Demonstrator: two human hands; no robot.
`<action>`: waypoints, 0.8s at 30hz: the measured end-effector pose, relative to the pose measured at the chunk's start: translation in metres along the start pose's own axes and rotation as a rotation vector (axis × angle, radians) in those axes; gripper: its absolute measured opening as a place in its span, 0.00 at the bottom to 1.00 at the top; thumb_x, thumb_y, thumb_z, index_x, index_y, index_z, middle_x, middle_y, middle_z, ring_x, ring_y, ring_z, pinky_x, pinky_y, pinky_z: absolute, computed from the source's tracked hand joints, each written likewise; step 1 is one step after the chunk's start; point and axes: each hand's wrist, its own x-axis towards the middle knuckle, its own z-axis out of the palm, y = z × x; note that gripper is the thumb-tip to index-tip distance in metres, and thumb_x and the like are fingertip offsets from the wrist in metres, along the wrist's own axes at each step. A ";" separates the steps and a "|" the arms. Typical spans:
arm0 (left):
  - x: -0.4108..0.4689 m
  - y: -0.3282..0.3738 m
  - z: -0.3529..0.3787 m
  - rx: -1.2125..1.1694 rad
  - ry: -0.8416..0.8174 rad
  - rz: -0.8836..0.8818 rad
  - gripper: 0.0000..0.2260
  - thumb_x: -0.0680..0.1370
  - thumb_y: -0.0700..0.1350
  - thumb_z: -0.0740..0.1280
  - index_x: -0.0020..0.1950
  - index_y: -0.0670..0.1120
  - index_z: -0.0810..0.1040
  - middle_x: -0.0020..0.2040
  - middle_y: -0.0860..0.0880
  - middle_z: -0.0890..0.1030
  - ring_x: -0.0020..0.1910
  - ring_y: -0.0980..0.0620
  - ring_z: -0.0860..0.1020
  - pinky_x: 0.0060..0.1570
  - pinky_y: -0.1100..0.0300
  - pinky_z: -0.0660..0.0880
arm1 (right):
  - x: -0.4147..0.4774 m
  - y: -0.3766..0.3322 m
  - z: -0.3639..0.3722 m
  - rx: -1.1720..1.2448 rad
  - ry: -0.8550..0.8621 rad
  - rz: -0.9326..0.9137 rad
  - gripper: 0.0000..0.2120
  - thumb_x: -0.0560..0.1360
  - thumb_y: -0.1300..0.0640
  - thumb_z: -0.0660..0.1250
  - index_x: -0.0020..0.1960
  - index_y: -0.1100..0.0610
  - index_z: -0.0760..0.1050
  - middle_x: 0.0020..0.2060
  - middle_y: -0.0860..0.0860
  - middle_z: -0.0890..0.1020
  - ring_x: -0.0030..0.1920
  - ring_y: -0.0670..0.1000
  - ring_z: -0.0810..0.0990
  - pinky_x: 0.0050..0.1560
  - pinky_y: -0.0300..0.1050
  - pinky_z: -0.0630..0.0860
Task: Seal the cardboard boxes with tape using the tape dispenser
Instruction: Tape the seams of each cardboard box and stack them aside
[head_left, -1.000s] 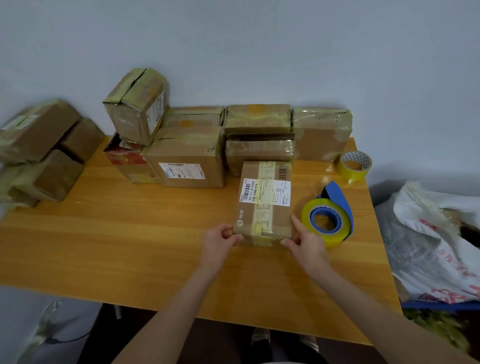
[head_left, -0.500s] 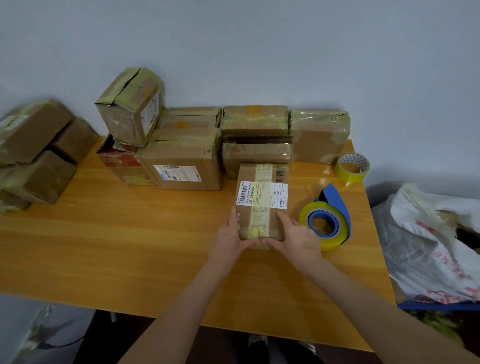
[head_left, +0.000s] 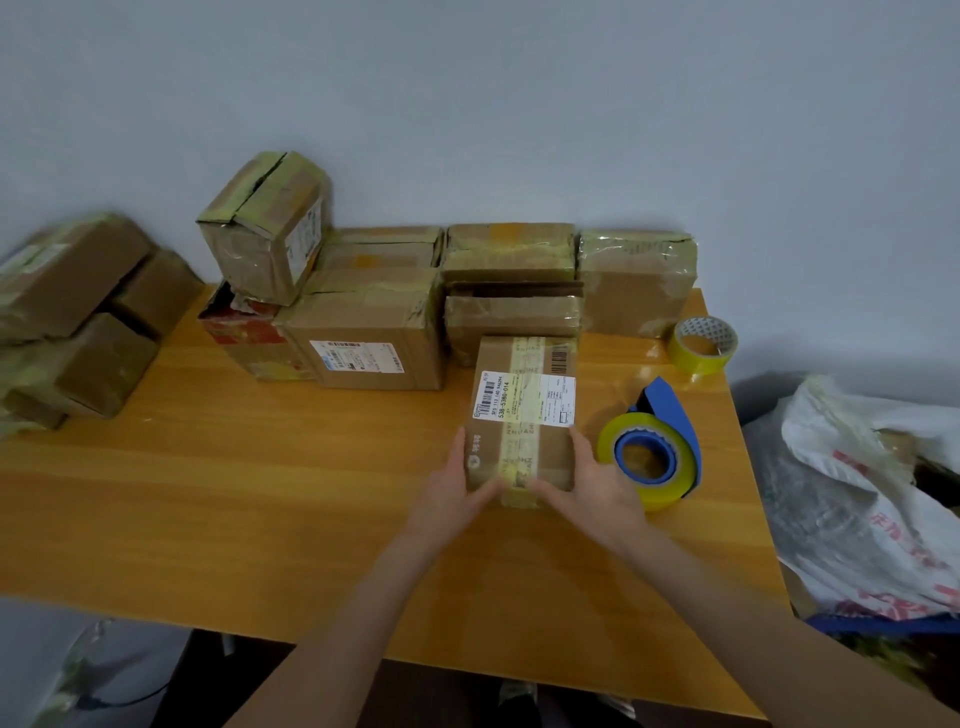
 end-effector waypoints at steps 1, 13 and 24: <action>0.004 0.003 0.005 0.002 0.049 -0.036 0.45 0.70 0.66 0.65 0.79 0.49 0.49 0.72 0.48 0.69 0.64 0.48 0.75 0.57 0.53 0.77 | 0.001 -0.004 0.001 0.041 0.016 0.037 0.46 0.72 0.32 0.64 0.78 0.53 0.45 0.52 0.52 0.81 0.39 0.49 0.79 0.28 0.36 0.71; 0.012 0.006 0.008 -0.034 0.050 -0.118 0.19 0.80 0.55 0.61 0.65 0.45 0.68 0.57 0.50 0.78 0.49 0.53 0.79 0.45 0.58 0.80 | 0.005 0.009 0.008 0.202 -0.027 0.071 0.37 0.75 0.35 0.61 0.77 0.47 0.51 0.57 0.49 0.81 0.49 0.51 0.82 0.44 0.47 0.81; 0.026 0.011 -0.022 -0.426 0.044 -0.214 0.28 0.81 0.54 0.60 0.77 0.44 0.57 0.70 0.45 0.71 0.60 0.49 0.75 0.52 0.58 0.75 | 0.006 0.004 0.002 0.705 -0.055 0.259 0.32 0.74 0.44 0.71 0.71 0.58 0.67 0.63 0.52 0.78 0.56 0.50 0.78 0.57 0.45 0.76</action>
